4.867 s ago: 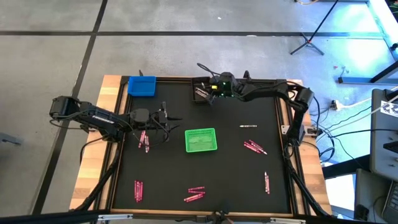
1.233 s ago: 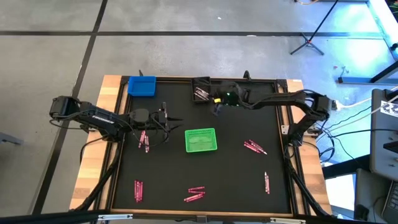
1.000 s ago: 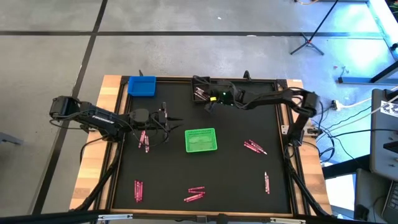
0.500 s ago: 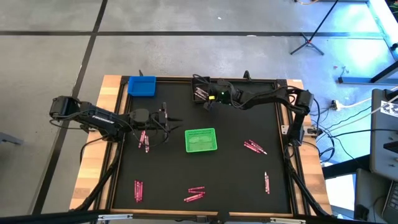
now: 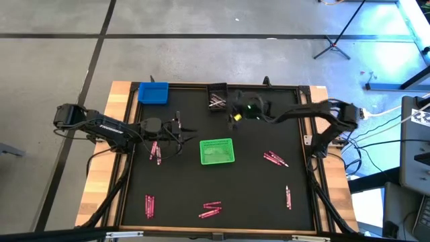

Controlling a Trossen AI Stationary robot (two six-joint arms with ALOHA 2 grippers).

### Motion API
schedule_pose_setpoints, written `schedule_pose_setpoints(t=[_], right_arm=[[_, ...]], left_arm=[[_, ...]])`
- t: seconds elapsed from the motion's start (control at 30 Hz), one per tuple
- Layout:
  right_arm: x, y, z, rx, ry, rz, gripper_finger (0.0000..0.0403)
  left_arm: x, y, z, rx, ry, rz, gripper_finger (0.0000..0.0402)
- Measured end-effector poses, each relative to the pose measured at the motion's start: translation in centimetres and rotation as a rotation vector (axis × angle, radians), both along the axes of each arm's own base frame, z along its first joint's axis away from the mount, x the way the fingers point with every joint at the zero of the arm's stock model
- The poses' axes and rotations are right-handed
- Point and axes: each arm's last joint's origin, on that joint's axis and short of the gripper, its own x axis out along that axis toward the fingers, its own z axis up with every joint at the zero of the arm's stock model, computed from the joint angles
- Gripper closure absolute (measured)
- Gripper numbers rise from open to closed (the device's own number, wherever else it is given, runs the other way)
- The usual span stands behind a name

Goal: Sort crayons
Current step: Put the pink crayon into the blue bin

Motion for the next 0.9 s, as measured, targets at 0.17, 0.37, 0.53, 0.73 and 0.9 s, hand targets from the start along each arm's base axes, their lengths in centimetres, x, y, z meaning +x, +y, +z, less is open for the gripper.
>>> schedule_pose_setpoints(t=[0.17, 0.37, 0.53, 0.73, 0.9], right_arm=[[-2.3, 3.7, -0.8, -0.025, 0.031, 0.078, 0.0252], [-4.8, 7.1, -2.7, -0.009, -0.066, 0.118, 0.0253], [-5.9, 8.9, -3.8, 0.029, -0.176, 0.148, 0.0253], [-6.4, 10.5, -3.8, 0.018, -0.295, 0.207, 0.0253], [-6.4, 10.8, -3.8, 0.016, -0.302, 0.221, 0.0253]], left_arm=[[0.1, 0.2, 0.0, 0.005, 0.031, 0.043, 0.0289], [1.6, 0.5, 1.1, 0.000, 0.171, 0.073, 0.0251], [3.1, 0.6, 3.6, -0.054, 0.384, 0.101, 0.0249], [2.1, 0.6, 6.3, -0.234, 0.689, 0.332, 0.0252], [0.1, -0.4, 6.1, -0.419, 0.876, 0.478, 0.0252]])
